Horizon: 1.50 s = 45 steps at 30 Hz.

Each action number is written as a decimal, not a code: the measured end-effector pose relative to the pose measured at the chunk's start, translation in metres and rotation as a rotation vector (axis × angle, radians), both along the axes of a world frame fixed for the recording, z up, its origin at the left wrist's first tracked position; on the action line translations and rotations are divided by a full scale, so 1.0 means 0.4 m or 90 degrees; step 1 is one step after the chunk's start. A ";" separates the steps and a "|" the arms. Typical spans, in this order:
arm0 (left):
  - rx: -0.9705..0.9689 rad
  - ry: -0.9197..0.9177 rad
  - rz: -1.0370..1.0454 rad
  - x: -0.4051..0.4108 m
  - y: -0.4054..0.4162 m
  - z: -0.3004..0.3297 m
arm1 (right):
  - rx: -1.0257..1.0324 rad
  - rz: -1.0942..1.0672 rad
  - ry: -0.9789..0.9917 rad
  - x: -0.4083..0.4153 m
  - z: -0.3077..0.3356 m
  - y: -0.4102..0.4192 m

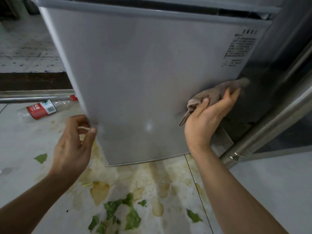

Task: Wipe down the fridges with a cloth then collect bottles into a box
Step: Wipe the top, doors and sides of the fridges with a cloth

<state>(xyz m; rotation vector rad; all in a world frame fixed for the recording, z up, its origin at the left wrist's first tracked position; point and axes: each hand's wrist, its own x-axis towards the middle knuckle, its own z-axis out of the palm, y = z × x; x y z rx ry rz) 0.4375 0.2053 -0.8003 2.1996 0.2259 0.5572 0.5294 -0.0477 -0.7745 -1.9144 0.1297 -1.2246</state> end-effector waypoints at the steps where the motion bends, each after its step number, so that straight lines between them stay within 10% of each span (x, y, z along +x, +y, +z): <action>1: 0.008 0.009 0.005 0.004 -0.001 -0.009 | -0.024 -0.011 -0.002 -0.001 -0.028 0.015; 8: 0.032 -0.002 -0.003 0.022 0.014 -0.023 | -0.247 0.028 0.031 -0.090 -0.240 0.088; 19: 0.026 0.015 -0.028 0.022 0.028 -0.005 | -0.163 0.059 -0.120 -0.070 -0.002 0.166; 28: -0.024 0.031 -0.054 0.019 0.033 0.016 | -0.677 0.269 -0.040 -0.115 -0.225 0.126; 37: -0.153 0.134 -0.150 -0.003 0.073 -0.025 | -0.475 0.149 -0.231 -0.076 -0.067 0.230; 45: -0.145 0.167 -0.219 -0.011 0.115 -0.020 | -0.943 0.317 -0.096 -0.116 -0.253 0.257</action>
